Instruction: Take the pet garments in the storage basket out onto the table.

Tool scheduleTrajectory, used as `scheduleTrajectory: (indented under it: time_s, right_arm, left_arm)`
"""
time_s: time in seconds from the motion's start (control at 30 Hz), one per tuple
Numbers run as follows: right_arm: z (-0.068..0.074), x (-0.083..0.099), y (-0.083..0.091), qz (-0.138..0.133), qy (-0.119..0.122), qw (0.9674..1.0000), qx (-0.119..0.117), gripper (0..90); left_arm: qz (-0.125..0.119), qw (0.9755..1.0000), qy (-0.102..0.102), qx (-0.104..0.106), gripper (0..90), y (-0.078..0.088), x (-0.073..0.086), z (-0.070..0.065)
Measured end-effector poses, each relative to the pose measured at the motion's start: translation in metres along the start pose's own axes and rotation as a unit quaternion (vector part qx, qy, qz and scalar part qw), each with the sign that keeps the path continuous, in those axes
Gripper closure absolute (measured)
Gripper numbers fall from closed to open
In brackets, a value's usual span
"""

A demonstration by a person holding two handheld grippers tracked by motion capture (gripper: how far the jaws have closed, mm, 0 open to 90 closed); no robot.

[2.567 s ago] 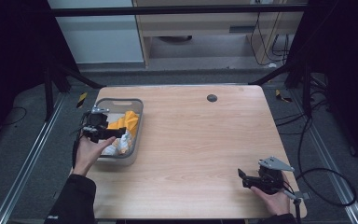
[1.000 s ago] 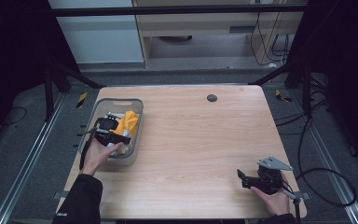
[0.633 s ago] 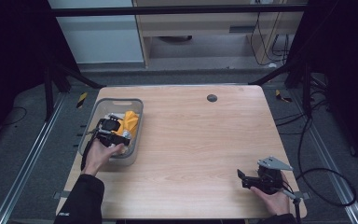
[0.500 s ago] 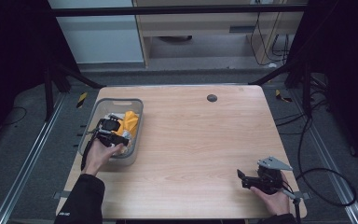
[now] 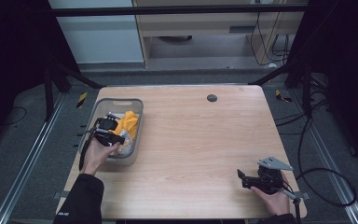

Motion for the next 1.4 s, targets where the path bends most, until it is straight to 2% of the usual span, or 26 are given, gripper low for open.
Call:
scheduleTrajectory:
  time_s: [0.17, 0.27, 0.6, 0.83, 1.27, 1.4]
  right_arm:
    - [0.000, 0.000, 0.000, 0.000, 0.000, 1.0000, 0.000, 7.0]
    - [0.000, 0.000, 0.000, 0.000, 0.000, 1.0000, 0.000, 7.0]
    - [0.000, 0.000, 0.001, 0.000, -0.003, 1.0000, -0.001, 7.0]
    - [-0.001, -0.001, 0.001, -0.003, 0.000, 1.0000, 0.002, 7.0]
    - [0.000, -0.001, 0.001, -0.005, 0.002, 1.0000, 0.004, 6.9]
    - [-0.001, -0.001, 0.001, -0.005, 0.002, 1.0000, 0.004, 6.9]
  left_arm:
    - [-0.009, 1.0000, 0.000, 0.001, 81.5, 0.010, 0.000, 0.001]
    - [-0.016, 0.9998, -0.007, -0.002, 81.7, 0.018, -0.001, 0.000]
    - [-0.024, 0.9996, -0.013, -0.001, 82.1, 0.037, -0.002, 0.000]
    - [-0.040, 0.9988, -0.026, -0.004, 82.1, 0.057, -0.005, -0.004]
    - [-0.063, 0.9973, -0.038, -0.010, 82.1, 0.079, -0.007, -0.007]
    - [-0.074, 0.9963, -0.042, -0.005, 82.1, 0.086, -0.007, -0.011]
Point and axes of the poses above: each handheld gripper's, and its own axes: y roughly backward along the jaws, x roughly out of its underside, z roughly to its left, the point moved 3 cm from there along -y, roughly forward along the jaws, and after that the axes turned 6 degrees about x, right-handed, at the moved point
